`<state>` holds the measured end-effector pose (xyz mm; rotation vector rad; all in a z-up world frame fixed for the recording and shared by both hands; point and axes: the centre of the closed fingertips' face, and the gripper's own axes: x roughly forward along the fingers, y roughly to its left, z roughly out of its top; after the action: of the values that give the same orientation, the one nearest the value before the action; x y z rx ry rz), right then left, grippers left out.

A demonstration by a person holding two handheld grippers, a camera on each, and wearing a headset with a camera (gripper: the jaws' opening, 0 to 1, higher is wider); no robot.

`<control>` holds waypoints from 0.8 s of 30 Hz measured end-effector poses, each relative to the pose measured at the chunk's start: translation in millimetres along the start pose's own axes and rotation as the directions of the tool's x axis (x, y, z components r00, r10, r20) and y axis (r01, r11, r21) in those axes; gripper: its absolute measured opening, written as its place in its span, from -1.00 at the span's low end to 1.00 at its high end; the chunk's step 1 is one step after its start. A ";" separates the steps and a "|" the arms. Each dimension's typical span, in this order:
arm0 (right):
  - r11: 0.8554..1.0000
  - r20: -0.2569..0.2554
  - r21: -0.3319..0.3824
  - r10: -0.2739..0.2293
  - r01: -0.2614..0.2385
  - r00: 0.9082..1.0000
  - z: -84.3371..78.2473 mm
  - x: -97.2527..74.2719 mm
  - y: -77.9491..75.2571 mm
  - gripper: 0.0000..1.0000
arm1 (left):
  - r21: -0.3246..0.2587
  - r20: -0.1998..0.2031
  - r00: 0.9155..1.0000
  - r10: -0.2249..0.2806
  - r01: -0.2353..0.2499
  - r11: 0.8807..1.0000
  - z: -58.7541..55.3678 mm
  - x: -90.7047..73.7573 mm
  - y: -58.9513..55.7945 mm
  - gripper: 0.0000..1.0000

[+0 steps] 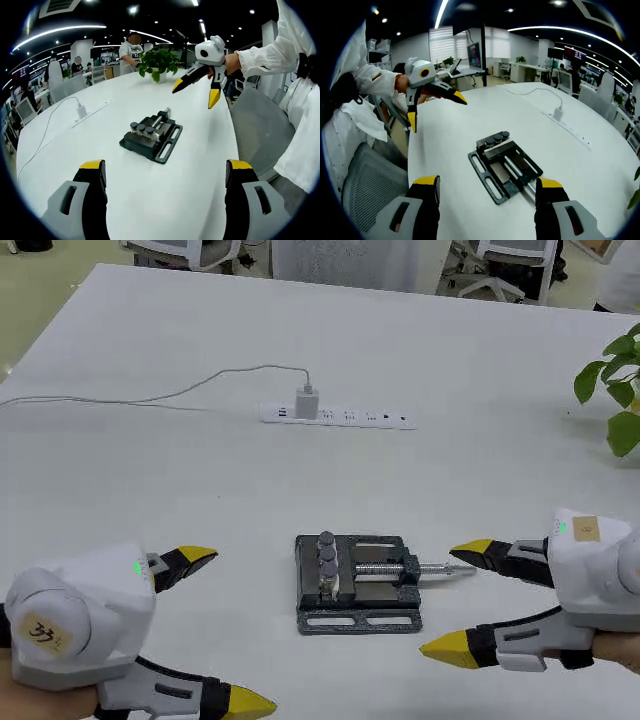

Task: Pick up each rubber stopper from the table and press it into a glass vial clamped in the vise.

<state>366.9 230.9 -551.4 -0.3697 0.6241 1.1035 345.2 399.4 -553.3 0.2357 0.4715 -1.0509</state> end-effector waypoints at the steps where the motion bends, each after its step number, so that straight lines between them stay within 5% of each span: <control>1: 1.000 0.006 0.004 0.000 0.000 1.000 0.3 0.0 0.8 0.55 | -0.001 -0.003 1.000 0.001 -0.001 1.000 -0.6 0.1 0.4 0.98; 24: 1.000 0.022 0.011 -0.011 0.011 1.000 -2.8 -0.6 2.9 0.61 | -0.019 -0.013 1.000 0.004 -0.004 1.000 -7.4 1.8 2.6 0.98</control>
<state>363.3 230.1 -553.1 -0.3510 0.6075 1.0921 346.3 402.2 -560.8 0.2263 0.4926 -1.0412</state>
